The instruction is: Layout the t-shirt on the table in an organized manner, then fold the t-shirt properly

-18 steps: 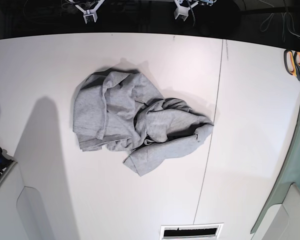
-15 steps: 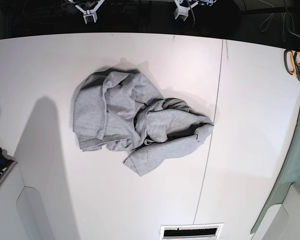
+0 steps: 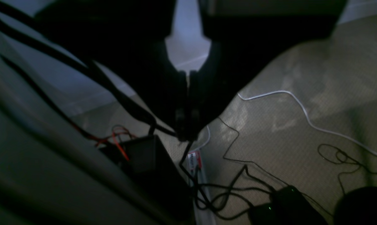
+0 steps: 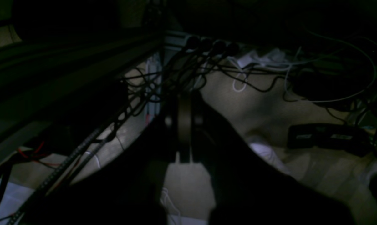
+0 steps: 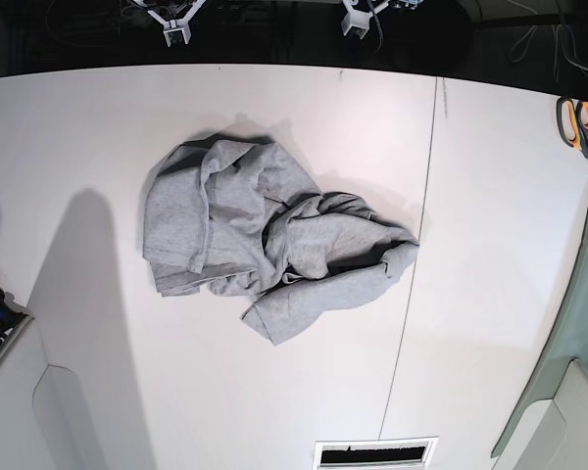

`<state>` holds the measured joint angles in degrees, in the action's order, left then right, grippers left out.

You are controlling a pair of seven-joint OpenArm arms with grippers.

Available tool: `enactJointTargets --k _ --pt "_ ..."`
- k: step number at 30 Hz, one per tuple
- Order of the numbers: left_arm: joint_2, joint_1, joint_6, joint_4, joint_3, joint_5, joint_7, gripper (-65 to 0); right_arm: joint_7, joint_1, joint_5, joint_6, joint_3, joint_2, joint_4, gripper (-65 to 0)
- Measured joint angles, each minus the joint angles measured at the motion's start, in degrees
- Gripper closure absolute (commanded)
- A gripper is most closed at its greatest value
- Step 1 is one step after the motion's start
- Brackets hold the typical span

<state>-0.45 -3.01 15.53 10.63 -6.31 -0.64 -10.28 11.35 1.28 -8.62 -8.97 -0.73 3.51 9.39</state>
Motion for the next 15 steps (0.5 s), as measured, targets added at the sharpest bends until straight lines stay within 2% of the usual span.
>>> enactJointTargets --k 15 --pt "0.0 -0.2 0.0 0.0 0.0 -0.4 0.0 0.0 0.3 0.3 0.0 0.0 0.0 0.0 0.2 0.0"
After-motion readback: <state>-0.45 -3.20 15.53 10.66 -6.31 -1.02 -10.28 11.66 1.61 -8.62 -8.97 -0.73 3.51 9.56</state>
